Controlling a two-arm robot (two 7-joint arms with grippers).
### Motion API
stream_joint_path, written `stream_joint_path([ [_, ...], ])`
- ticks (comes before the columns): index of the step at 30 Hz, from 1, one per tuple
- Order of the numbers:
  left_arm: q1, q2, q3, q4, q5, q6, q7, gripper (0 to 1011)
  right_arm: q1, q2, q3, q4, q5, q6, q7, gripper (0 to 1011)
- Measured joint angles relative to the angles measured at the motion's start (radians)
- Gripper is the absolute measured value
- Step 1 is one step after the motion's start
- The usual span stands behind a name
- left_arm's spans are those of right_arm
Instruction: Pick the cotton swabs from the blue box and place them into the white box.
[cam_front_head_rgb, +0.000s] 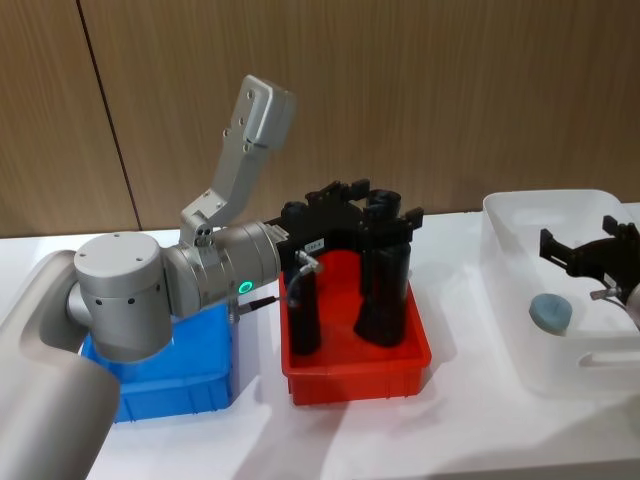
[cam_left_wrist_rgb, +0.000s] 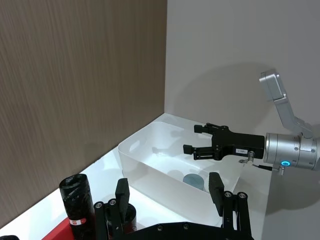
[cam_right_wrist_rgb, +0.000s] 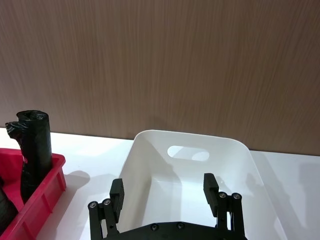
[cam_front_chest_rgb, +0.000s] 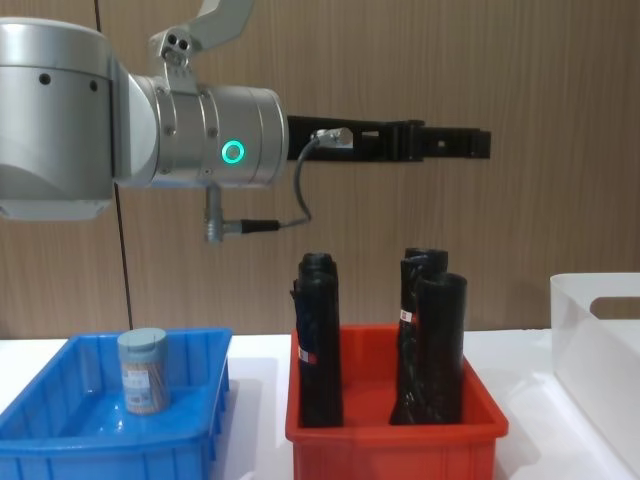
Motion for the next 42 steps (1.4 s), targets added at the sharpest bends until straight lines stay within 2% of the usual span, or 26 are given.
stream_joint_path([
  [7, 0.004, 0.002, 0.0, -0.001, 0.001, -0.002, 0.004, 1003, -0.004, 0.0, 0.0, -0.006, 0.002, -0.001, -0.001, 1002],
  [13, 0.027, 0.013, 0.004, -0.018, 0.011, -0.022, 0.039, 1003, -0.031, 0.002, -0.008, -0.038, 0.004, -0.011, -0.005, 1002],
  [42, 0.274, 0.133, 0.041, -0.195, 0.129, -0.242, 0.415, 1003, -0.304, 0.02, -0.094, -0.365, 0.047, -0.111, -0.047, 1002],
])
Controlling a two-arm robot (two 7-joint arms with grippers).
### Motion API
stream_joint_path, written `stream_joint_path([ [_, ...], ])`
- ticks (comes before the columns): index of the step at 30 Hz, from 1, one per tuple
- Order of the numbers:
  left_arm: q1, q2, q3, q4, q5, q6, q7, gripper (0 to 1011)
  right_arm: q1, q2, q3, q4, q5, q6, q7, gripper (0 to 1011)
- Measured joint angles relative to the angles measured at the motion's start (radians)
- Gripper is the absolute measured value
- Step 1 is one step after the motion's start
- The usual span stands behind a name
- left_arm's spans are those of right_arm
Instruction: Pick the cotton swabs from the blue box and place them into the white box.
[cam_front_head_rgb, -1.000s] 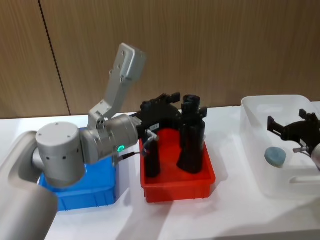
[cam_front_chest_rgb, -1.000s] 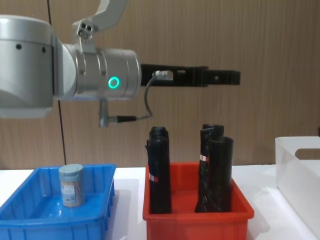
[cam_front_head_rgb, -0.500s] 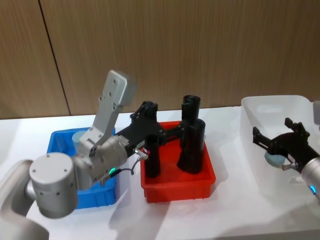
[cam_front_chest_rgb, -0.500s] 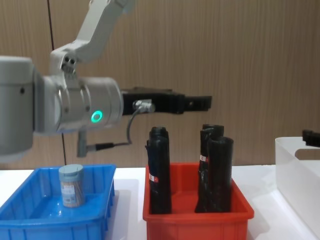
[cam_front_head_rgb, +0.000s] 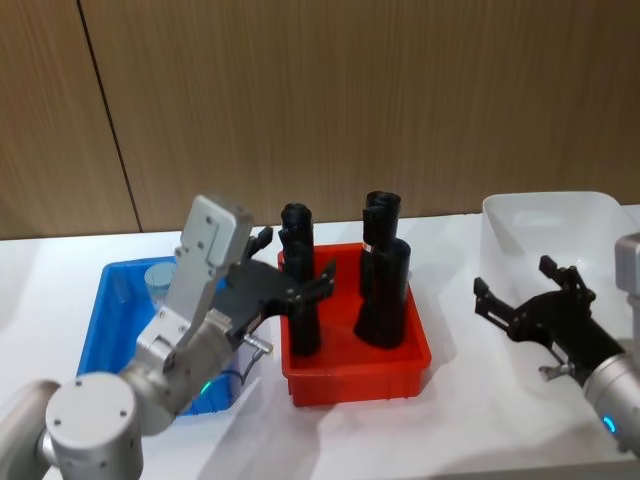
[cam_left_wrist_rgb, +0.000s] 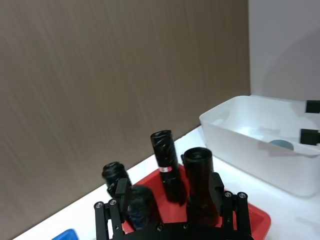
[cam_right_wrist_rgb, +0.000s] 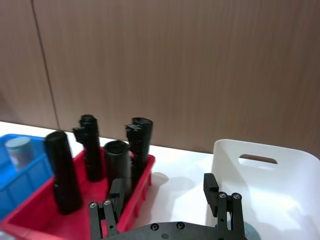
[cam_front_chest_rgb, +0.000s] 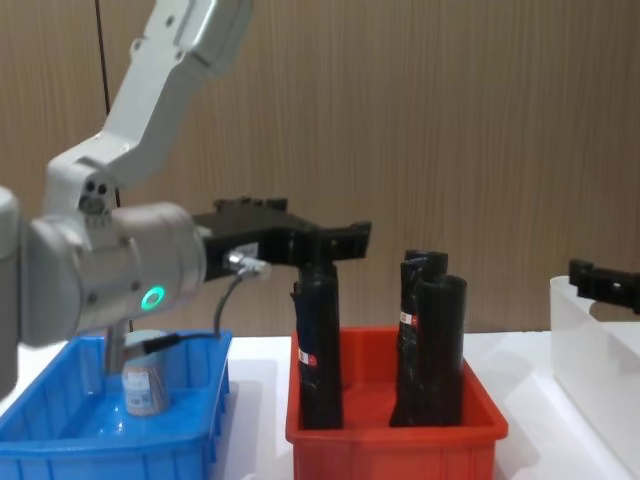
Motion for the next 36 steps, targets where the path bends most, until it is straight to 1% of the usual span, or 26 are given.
stream_joint_path([
  [4, 0.032, 0.016, 0.005, -0.023, 0.015, -0.028, 0.049, 1003, -0.034, 0.002, -0.011, -0.042, 0.005, -0.013, -0.005, 1002],
  [7, 0.066, 0.032, 0.01, -0.047, 0.03, -0.056, 0.097, 1003, -0.058, 0.004, -0.019, -0.072, 0.01, -0.023, -0.009, 1002],
  [9, 0.078, 0.038, 0.012, -0.055, 0.037, -0.068, 0.117, 1003, -0.075, 0.005, -0.024, -0.091, 0.011, -0.028, -0.012, 1002],
  [13, 0.108, 0.053, 0.017, -0.077, 0.051, -0.094, 0.163, 1003, -0.084, 0.005, -0.027, -0.102, 0.012, -0.032, -0.013, 1002],
  [17, 0.123, 0.06, 0.019, -0.088, 0.059, -0.108, 0.185, 1003, -0.088, 0.005, -0.028, -0.106, 0.013, -0.033, -0.014, 1002],
  [36, 0.128, 0.062, 0.019, -0.092, 0.061, -0.113, 0.194, 1003, -0.088, 0.005, -0.028, -0.107, 0.013, -0.033, -0.013, 1002],
])
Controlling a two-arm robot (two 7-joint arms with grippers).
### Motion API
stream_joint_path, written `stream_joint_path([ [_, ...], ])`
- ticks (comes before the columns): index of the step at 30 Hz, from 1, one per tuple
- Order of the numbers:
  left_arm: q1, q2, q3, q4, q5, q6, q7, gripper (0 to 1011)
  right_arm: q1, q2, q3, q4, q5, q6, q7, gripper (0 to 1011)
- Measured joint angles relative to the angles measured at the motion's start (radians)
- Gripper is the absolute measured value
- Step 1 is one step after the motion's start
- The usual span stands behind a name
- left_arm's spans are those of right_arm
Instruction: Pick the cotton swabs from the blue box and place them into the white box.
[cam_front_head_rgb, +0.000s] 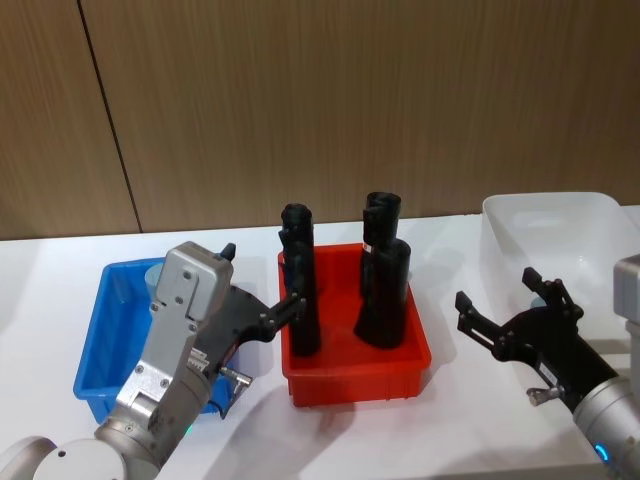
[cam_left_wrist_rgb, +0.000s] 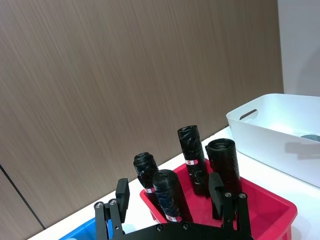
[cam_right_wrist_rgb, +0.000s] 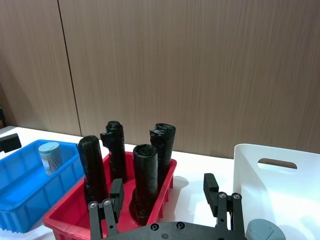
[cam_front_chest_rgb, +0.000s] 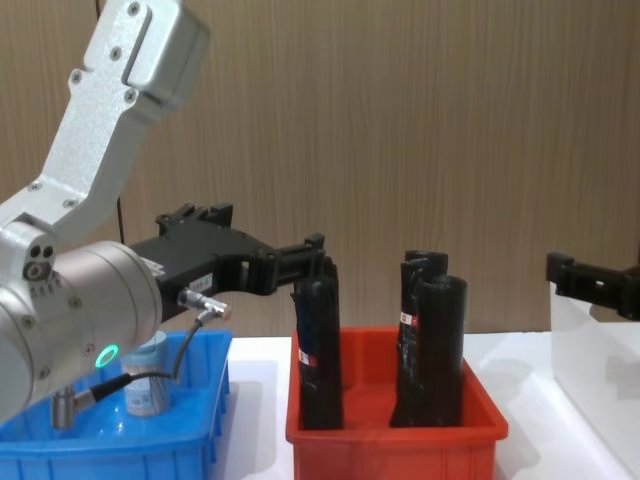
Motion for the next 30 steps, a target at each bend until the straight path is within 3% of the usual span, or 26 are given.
stream_joint_path([
  [30, 0.0, 0.0, 0.0, 0.001, 0.0, 0.001, 0.0, 1003, 0.001, -0.001, 0.0, 0.002, -0.001, 0.0, 0.003, 1002],
])
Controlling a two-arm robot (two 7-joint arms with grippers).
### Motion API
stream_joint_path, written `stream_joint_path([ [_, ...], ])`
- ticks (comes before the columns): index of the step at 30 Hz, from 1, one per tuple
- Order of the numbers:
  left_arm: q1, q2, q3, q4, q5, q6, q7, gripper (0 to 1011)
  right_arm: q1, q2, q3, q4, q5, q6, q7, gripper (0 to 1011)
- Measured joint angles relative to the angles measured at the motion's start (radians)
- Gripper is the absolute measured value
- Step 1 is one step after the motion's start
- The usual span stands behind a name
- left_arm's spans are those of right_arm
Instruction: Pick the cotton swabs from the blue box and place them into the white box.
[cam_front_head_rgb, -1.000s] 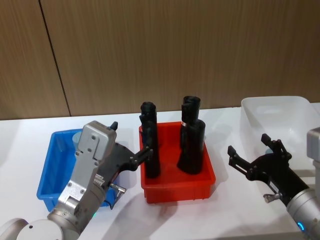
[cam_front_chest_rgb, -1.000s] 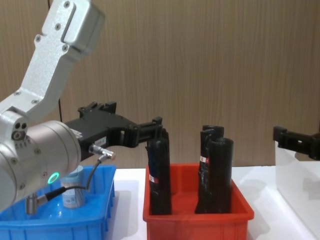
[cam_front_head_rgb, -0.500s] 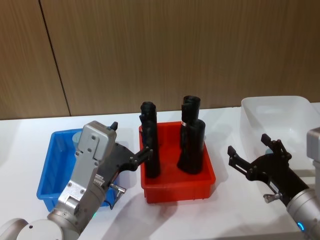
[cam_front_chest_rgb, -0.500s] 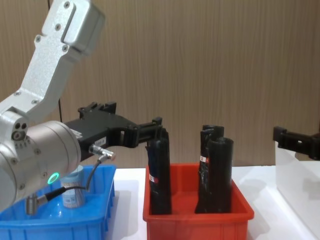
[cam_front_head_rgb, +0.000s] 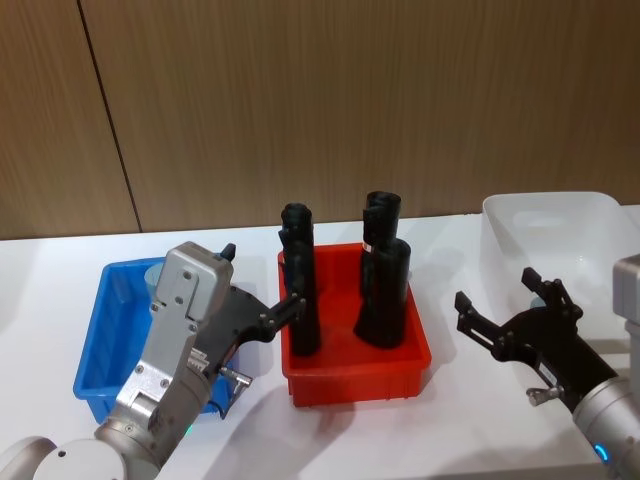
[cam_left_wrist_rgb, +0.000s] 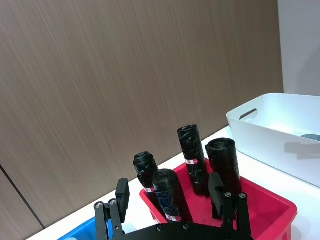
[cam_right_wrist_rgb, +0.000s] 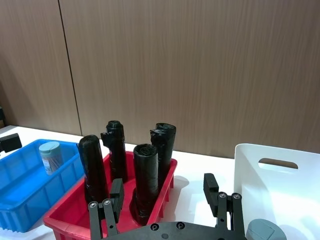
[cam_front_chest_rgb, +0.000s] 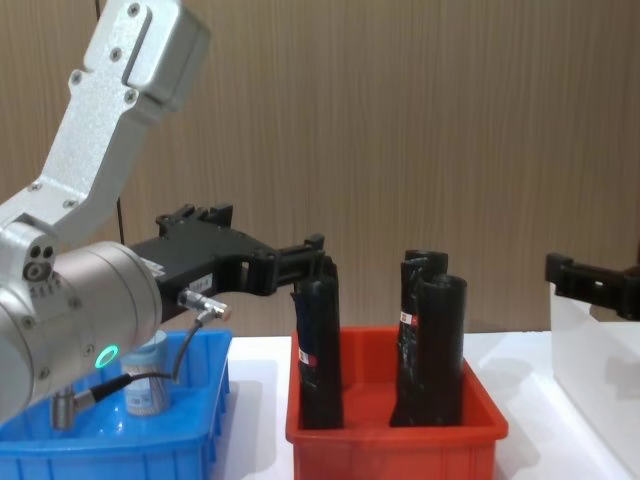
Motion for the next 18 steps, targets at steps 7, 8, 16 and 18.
stream_joint_path([
  [7, 0.0, 0.0, 0.0, 0.0, 0.0, 0.0, 0.0, 1003, 0.016, -0.006, 0.0, 0.018, -0.004, -0.004, 0.022, 1002],
  [8, 0.0, 0.0, 0.0, 0.0, 0.0, 0.0, 0.0, 1003, 0.022, -0.009, 0.0, 0.025, -0.008, -0.006, 0.032, 1002],
  [16, 0.0, 0.0, 0.0, 0.0, 0.0, 0.0, 0.0, 1003, 0.068, -0.026, -0.003, 0.082, -0.016, -0.013, 0.091, 1002],
  [18, 0.0, 0.0, 0.0, 0.0, 0.0, 0.0, 0.0, 1003, 0.079, -0.029, -0.004, 0.094, -0.017, -0.014, 0.103, 1002],
])
